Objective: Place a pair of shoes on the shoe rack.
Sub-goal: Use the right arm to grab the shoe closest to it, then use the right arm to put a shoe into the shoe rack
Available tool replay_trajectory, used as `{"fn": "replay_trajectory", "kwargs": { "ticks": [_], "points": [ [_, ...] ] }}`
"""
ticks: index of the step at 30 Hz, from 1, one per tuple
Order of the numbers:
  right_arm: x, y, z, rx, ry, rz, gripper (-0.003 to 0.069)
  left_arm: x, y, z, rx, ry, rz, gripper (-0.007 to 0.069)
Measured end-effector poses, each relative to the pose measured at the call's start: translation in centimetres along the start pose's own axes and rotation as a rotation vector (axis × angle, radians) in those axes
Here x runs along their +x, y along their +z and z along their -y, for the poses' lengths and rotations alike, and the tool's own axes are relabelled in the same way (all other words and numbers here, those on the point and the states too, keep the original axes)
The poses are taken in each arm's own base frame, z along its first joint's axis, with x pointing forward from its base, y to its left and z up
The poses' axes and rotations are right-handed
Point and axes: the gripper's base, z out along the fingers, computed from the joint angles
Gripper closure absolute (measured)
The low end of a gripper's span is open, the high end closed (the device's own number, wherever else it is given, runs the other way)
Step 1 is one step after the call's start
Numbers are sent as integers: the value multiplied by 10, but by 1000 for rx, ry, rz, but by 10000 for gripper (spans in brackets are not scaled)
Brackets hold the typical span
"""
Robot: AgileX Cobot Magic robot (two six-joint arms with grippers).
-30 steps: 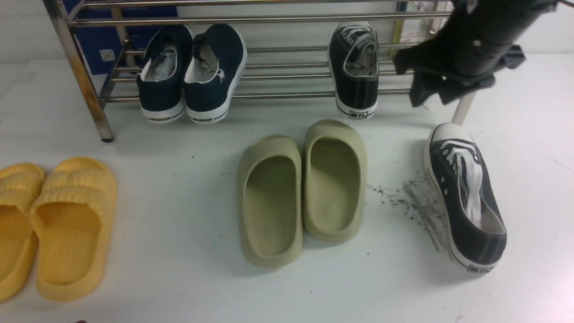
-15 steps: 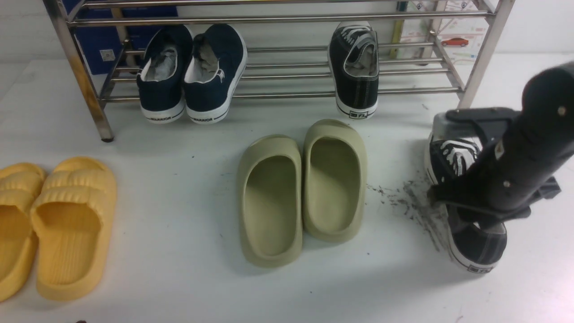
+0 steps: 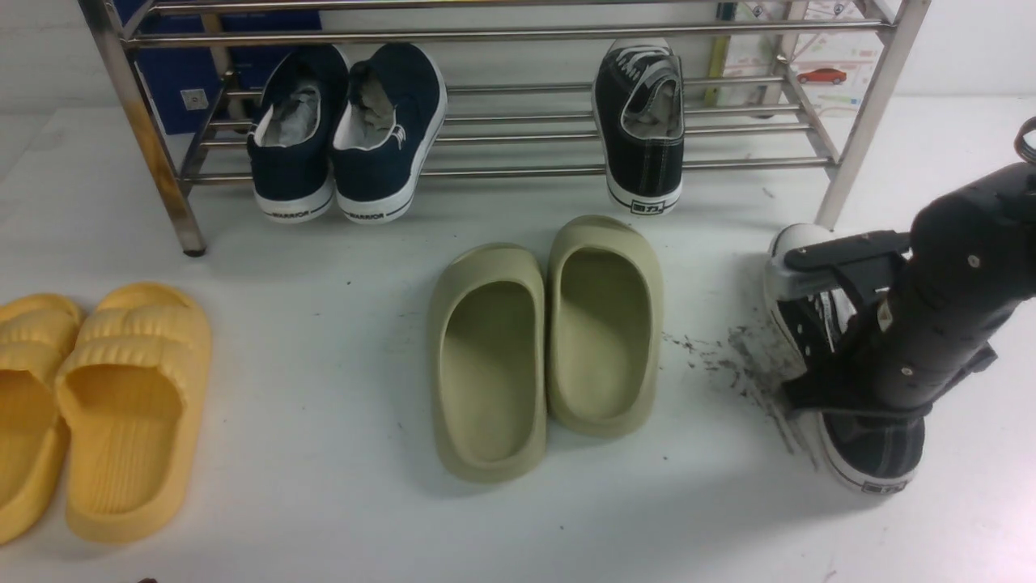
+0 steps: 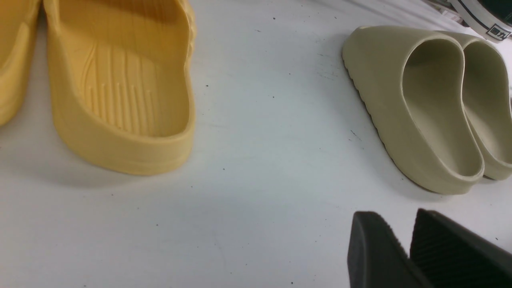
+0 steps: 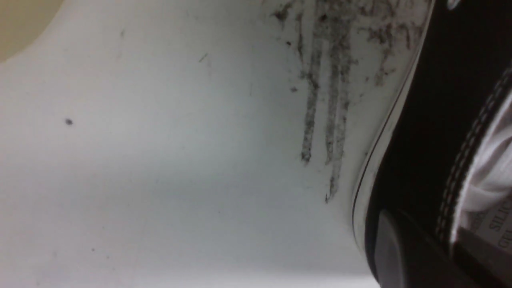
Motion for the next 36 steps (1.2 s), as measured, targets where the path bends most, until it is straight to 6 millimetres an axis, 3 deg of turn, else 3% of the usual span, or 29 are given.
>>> {"fn": "replay_trajectory", "kwargs": {
  "ticks": [11,17,30,36],
  "points": [
    [-22,-56,-2,-18,-95,113,637,0,0,0,0,0,0,446],
    [-33,-69,-3,-18,-178,174,637,0,0,0,0,0,0,441],
    [-61,-74,-7,-19,-213,307,637,0,0,0,0,0,0,428],
    [-92,-64,-4,-8,-198,346,637,0,0,0,0,0,0,421]
  ]
}}
